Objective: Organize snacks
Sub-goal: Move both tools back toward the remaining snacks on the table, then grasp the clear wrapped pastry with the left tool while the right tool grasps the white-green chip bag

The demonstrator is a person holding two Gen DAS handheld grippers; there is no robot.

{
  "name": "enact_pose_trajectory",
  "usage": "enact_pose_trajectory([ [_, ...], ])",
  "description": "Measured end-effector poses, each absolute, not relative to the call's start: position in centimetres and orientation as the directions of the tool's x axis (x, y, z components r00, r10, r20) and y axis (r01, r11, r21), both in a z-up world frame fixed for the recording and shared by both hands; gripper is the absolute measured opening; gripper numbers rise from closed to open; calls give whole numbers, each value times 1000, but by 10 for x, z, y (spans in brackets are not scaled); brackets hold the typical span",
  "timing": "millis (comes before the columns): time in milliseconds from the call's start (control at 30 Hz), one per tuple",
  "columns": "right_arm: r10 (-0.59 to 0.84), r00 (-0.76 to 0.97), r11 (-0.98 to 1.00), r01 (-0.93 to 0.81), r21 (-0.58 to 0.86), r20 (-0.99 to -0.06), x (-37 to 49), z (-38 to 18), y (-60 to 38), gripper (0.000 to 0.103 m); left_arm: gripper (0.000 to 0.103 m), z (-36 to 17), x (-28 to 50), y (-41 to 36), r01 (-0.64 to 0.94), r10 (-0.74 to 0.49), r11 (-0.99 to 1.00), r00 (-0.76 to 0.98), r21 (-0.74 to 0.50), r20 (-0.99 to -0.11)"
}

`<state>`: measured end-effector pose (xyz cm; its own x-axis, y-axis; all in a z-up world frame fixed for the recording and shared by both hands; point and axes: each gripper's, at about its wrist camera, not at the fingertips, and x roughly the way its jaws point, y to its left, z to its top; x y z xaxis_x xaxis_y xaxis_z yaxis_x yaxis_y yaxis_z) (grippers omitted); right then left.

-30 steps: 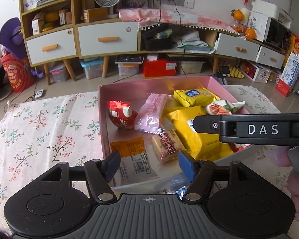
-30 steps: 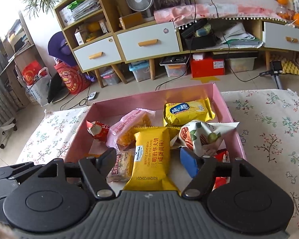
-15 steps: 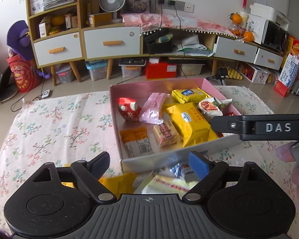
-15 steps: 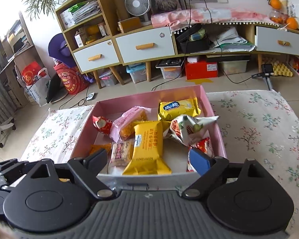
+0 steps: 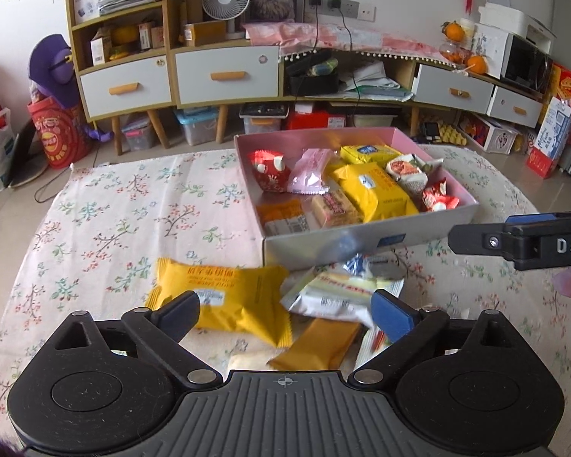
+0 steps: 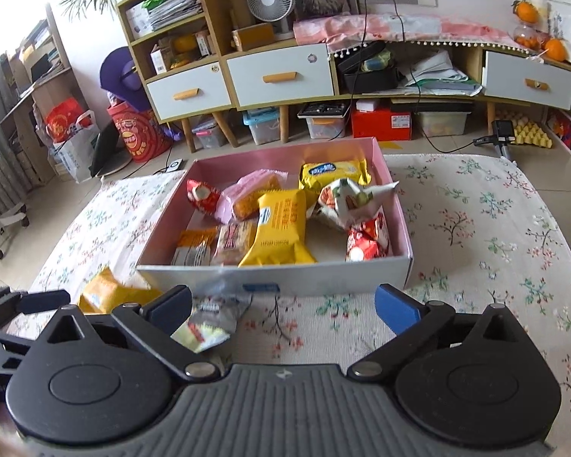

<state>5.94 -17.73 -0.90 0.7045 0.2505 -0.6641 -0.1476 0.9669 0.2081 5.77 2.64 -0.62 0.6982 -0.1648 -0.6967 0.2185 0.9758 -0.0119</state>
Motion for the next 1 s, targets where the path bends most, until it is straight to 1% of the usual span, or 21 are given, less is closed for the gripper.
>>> enact_pose_trajectory([
  [133, 273, 681, 962, -208, 178, -680, 47, -17, -174, 103, 98, -14, 50, 31, 248, -174, 969, 682, 0, -710],
  [300, 308, 668, 946, -290, 144, -677, 36, -20, -171, 103, 98, -21, 42, 38, 305, -202, 952, 682, 21, -703],
  [400, 318, 667, 938, -324, 122, -674, 27, -23, -170, 103, 98, -26, 38, 44, 357, -242, 934, 678, 23, -694],
  [667, 355, 643, 919, -373, 127, -678, 18, -32, -166, 103, 98, -43, 33, 47, 555, -371, 828, 652, 83, -661],
  [867, 399, 624, 897, -418, 144, -672, 20, -36, -157, 103, 98, -58, 42, 39, 637, -411, 767, 580, 77, -703],
  [1000, 415, 602, 882, -451, 137, -682, 21, -41, -149, 103, 96, -65, 44, 35, 653, -401, 752, 564, 92, -722],
])
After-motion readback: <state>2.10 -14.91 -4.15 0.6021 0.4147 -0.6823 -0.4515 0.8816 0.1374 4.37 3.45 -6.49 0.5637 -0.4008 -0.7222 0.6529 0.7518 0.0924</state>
